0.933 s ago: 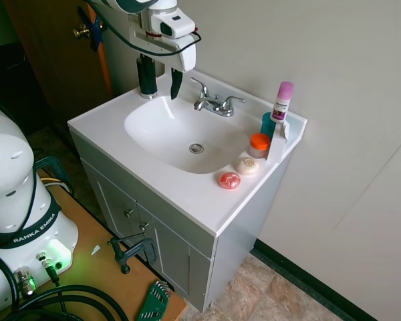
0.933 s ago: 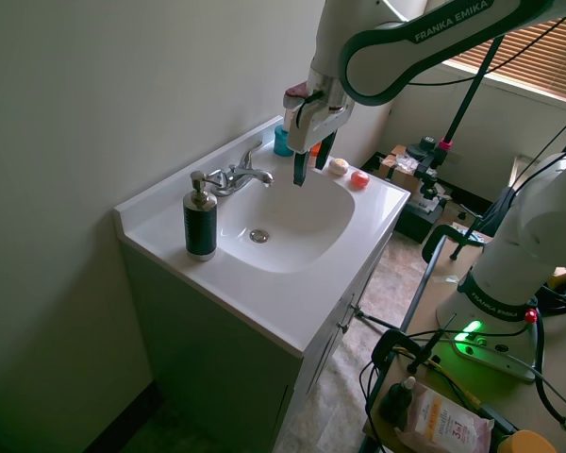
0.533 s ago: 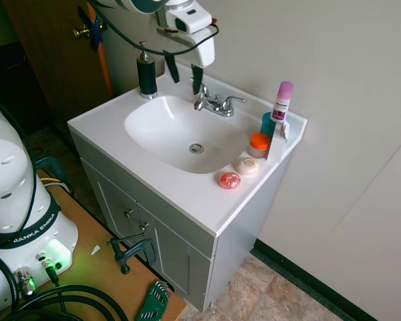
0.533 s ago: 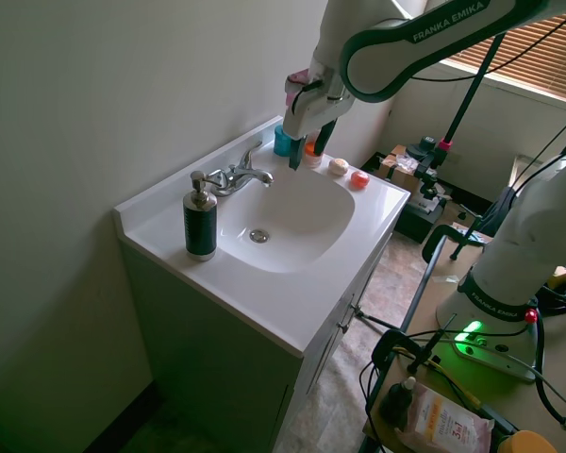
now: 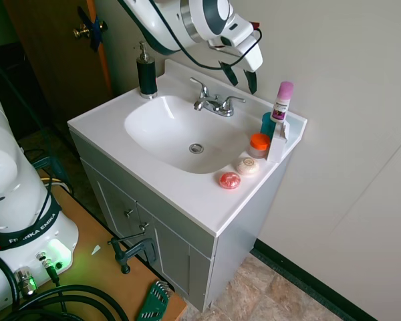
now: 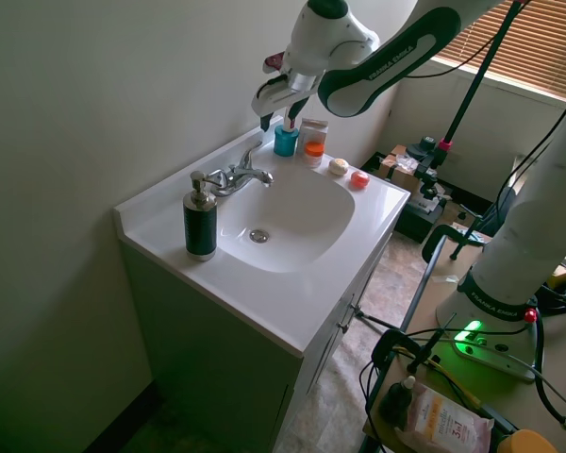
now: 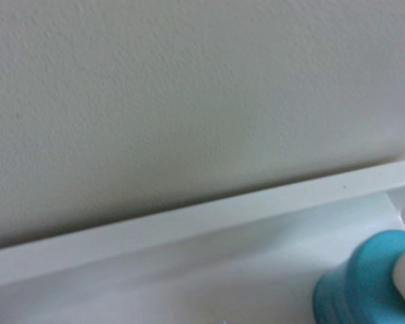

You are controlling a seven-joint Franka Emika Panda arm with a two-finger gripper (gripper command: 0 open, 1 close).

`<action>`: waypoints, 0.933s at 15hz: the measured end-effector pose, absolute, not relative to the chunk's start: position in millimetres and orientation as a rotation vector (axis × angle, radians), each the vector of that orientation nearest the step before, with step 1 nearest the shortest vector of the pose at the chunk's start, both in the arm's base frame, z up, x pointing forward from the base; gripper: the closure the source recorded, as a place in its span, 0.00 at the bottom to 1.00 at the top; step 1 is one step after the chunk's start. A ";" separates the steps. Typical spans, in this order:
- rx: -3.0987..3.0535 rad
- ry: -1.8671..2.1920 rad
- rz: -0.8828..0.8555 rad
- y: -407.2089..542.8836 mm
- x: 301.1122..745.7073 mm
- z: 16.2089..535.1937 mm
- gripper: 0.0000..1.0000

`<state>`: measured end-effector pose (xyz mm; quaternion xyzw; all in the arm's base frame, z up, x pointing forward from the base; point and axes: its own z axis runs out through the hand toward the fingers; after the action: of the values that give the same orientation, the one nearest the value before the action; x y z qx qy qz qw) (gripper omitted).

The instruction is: Turn on the cold water

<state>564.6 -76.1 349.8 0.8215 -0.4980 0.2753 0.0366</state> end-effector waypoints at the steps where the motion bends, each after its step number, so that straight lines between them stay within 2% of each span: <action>1: 2.518 -1.520 0.854 -74.7 572.9 343.0 0.00; 4: 2.506 -1.510 0.852 -77.1 589.8 322.2 0.00; 9: 2.482 -1.530 0.792 -89.2 580.0 299.4 0.00; 11: 2.472 -1.572 0.734 -93.7 559.7 293.3 0.00; 14: 2.503 -1.603 0.599 -97.6 505.2 285.7 0.00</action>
<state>505.2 -97.6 285.7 0.8243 -0.5279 0.1973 0.0546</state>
